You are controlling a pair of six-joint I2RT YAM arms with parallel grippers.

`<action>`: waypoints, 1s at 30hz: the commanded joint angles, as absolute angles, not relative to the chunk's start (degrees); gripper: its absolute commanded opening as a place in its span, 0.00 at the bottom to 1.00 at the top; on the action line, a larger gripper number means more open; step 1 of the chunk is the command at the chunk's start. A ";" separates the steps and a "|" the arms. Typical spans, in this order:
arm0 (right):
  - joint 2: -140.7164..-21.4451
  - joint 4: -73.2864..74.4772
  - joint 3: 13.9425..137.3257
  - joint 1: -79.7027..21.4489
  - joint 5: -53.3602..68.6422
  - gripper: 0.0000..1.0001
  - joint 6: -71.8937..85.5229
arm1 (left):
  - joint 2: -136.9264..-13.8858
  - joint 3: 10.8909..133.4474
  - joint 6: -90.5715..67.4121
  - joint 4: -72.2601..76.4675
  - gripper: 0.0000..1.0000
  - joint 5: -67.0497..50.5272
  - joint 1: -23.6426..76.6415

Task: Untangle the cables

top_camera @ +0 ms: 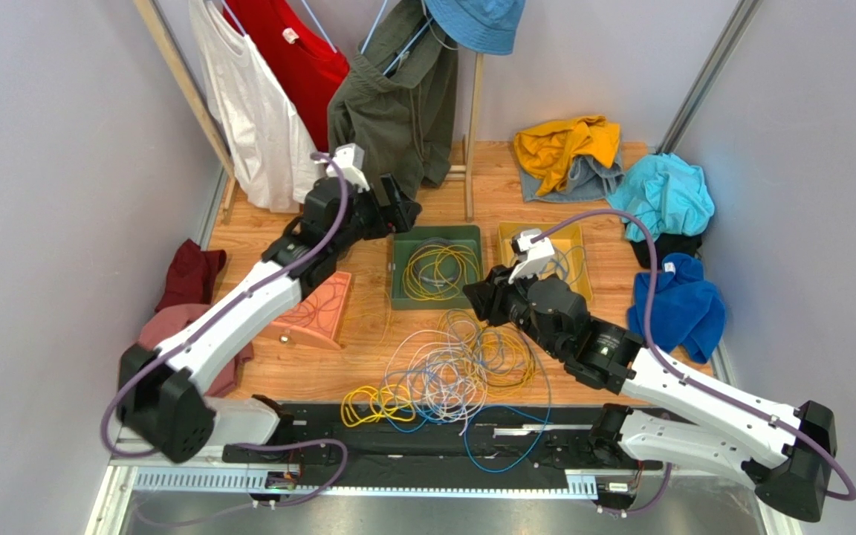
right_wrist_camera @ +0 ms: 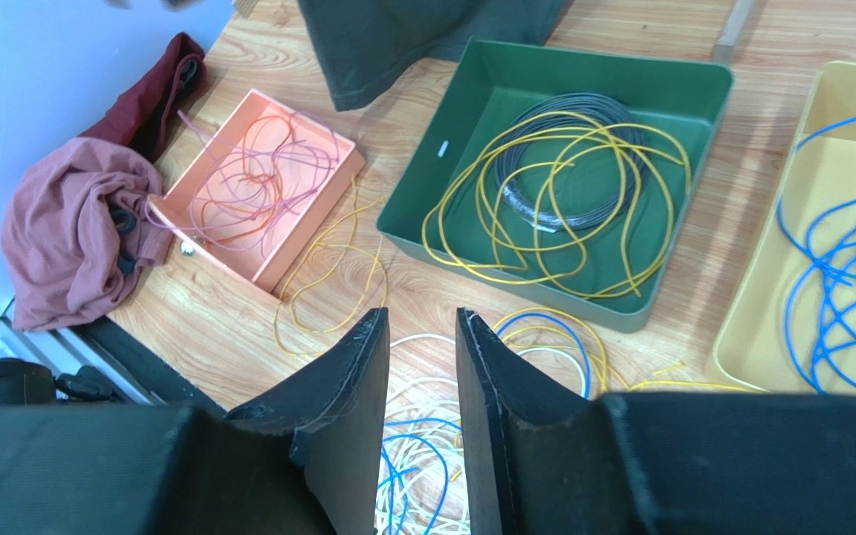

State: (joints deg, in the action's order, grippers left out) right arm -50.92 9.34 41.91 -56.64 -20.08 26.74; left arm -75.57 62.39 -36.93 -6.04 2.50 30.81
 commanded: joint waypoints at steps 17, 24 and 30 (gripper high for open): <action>-47.11 8.61 36.04 -62.84 -21.00 0.31 29.53 | -48.95 24.70 -45.62 -9.58 0.99 19.15 50.54; -46.67 8.70 35.42 -63.54 -21.97 0.30 30.41 | -61.76 23.82 -46.31 -2.40 0.99 23.21 49.92; -45.79 9.58 35.42 -63.90 -23.03 0.30 30.15 | -70.73 23.73 -47.90 6.23 0.93 21.97 47.46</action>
State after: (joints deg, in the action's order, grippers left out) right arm -47.33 10.02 35.33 -63.37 -21.15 29.45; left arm -67.18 23.59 -46.13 -2.35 21.28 49.04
